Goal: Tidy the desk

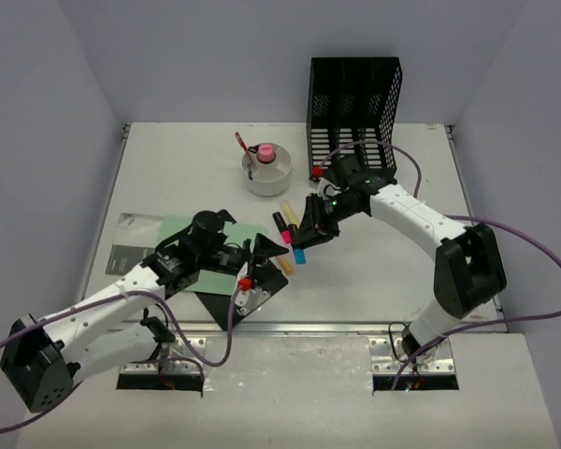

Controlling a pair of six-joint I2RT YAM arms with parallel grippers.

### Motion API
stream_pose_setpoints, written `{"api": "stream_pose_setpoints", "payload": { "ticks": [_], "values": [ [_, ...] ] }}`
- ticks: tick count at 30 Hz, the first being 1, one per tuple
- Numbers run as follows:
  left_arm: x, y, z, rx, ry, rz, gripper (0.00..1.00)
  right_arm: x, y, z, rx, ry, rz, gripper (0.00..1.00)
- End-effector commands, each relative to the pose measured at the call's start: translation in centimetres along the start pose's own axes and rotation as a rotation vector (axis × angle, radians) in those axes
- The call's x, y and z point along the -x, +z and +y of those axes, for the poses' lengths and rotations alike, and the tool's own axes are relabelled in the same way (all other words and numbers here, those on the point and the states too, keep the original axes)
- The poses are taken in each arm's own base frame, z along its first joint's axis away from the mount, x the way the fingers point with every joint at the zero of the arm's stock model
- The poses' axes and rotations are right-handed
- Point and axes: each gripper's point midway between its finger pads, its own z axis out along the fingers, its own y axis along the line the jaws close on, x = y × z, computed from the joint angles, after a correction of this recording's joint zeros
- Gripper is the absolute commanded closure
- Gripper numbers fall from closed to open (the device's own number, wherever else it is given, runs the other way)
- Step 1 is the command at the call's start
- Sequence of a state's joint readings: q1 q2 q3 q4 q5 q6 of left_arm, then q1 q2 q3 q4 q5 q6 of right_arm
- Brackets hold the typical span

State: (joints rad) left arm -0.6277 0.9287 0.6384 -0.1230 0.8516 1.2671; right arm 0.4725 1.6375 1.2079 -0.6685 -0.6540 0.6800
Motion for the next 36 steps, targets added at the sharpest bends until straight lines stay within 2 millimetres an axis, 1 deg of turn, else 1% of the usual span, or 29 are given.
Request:
{"api": "stream_pose_setpoints", "payload": {
  "ticks": [1, 2, 3, 5, 9, 10, 11, 12, 13, 16, 19, 20, 21, 23, 24, 25, 26, 29, 30, 31, 32, 34, 35, 36],
  "values": [
    [1.2, 2.0, -1.1, -0.116, 0.222, -0.047, 0.48, -1.1, -0.3, 2.4, 0.145, 0.054, 0.070, 0.99],
    [1.0, 2.8, -2.1, -0.165, 0.215, -0.054, 0.49, -1.3, -0.3, 2.5, 0.159, 0.058, 0.077, 0.99],
    [0.8, 3.1, -2.4, -0.192, 0.252, -0.058, 0.49, -1.5, -0.4, 2.9, 0.180, 0.071, 0.087, 0.99],
    [0.7, 3.9, -2.8, -0.222, 0.253, -0.063, 0.49, -1.9, -0.4, 2.9, 0.192, 0.086, 0.095, 0.99],
    [0.5, 4.9, -2.5, -0.219, 0.268, -0.064, 0.50, -2.3, -0.5, 2.9, 0.198, 0.098, 0.094, 0.99],
    [0.4, 5.1, -2.1, -0.211, 0.279, -0.060, 0.50, -2.4, -0.6, 2.8, 0.200, 0.102, 0.097, 0.99],
    [0.2, 5.3, -2.3, -0.217, 0.277, -0.058, 0.50, -2.5, -0.6, 2.9, 0.205, 0.106, 0.099, 0.99],
    [0.1, 5.5, -2.0, -0.209, 0.285, -0.052, 0.50, -2.7, -0.5, 2.8, 0.210, 0.119, 0.105, 0.99],
    [-0.2, 5.7, -2.2, -0.217, 0.280, -0.048, 0.50, -2.9, -0.4, 2.8, 0.214, 0.125, 0.112, 0.99],
    [-0.2, 5.9, -1.9, -0.214, 0.281, -0.048, 0.50, -3.1, 0.0, 2.3, 0.204, 0.148, 0.119, 0.99],
    [-0.3, 6.3, -1.9, -0.214, 0.292, -0.055, 0.54, -3.2, 0.1, 2.3, 0.213, 0.168, 0.131, 0.99],
    [-0.4, 6.3, -1.9, -0.215, 0.291, -0.055, 0.56, -3.2, 0.0, 2.5, 0.221, 0.173, 0.136, 0.99],
    [-0.4, 6.4, -1.7, -0.214, 0.293, -0.055, 0.62, -3.2, 0.1, 2.5, 0.223, 0.175, 0.138, 0.99],
    [-0.5, 6.5, -1.7, -0.215, 0.295, -0.055, 0.68, -3.2, 0.0, 2.6, 0.226, 0.176, 0.139, 0.99],
    [-0.4, 6.6, -1.5, -0.209, 0.298, -0.060, 0.76, -3.2, 0.0, 2.6, 0.226, 0.177, 0.138, 0.99],
    [-0.3, 6.6, -1.5, -0.207, 0.294, -0.061, 0.81, -3.2, 0.0, 2.6, 0.226, 0.178, 0.139, 0.99],
    [-0.3, 6.6, -1.5, -0.204, 0.291, -0.063, 0.88, -3.2, 0.0, 2.6, 0.229, 0.180, 0.141, 0.99],
    [-0.1, 6.8, -1.1, -0.188, 0.286, -0.069, 0.97, -3.4, 0.0, 2.7, 0.236, 0.174, 0.145, 0.99],
    [-0.1, 6.8, -1.0, -0.184, 0.286, -0.068, 0.98, -3.4, 0.0, 2.7, 0.240, 0.161, 0.142, 0.94],
    [0.0, 6.7, -0.9, -0.180, 0.286, -0.068, 1.00, -3.3, -0.1, 2.8, 0.242, 0.141, 0.136, 0.83],
    [0.0, 6.7, -0.8, -0.179, 0.275, -0.067, 1.00, -3.4, -0.2, 2.8, 0.238, 0.120, 0.133, 0.53],
    [0.4, 6.5, -0.6, -0.165, 0.244, -0.068, 1.00, -2.6, -0.6, 2.5, 0.209, 0.085, 0.088, 0.24],
    [0.6, 6.4, -0.5, -0.158, 0.227, -0.072, 1.00, -2.3, -0.8, 2.1, 0.185, 0.066, 0.067, 0.10],
    [1.0, 6.3, -0.1, -0.139, 0.212, -0.077, 1.00, -1.3, -1.3, 2.2, 0.170, 0.041, 0.029, 0.07]
  ]
}}
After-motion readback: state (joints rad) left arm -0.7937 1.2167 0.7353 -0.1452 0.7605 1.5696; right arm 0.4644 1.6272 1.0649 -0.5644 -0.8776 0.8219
